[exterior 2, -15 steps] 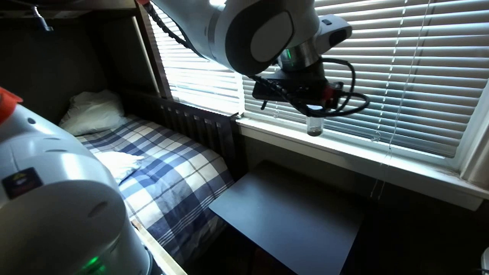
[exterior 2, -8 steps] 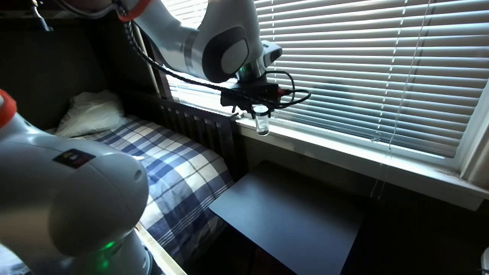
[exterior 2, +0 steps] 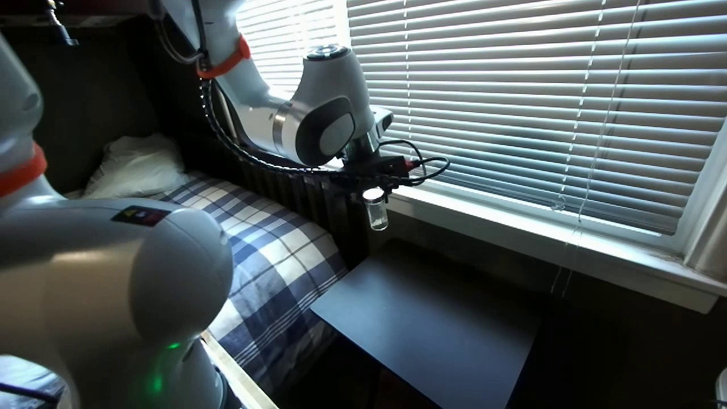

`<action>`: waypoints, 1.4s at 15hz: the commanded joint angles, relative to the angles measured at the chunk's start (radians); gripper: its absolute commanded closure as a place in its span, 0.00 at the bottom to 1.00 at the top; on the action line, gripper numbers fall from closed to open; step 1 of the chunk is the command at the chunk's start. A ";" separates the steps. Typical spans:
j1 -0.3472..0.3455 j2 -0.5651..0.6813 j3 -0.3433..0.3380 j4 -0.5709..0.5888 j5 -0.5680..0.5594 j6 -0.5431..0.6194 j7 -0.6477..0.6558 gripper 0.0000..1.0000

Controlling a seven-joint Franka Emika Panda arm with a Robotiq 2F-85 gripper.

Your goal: Put the bottle to the left

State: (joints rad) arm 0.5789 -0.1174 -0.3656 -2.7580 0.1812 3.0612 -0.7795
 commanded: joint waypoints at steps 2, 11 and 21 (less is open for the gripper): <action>0.098 0.092 -0.047 0.000 0.138 0.115 -0.110 0.75; 0.090 0.088 -0.036 0.006 0.141 0.091 -0.095 0.50; 0.113 0.190 0.002 0.097 0.186 0.063 -0.045 0.75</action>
State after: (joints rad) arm 0.6742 0.0118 -0.3868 -2.7175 0.3239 3.1502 -0.8428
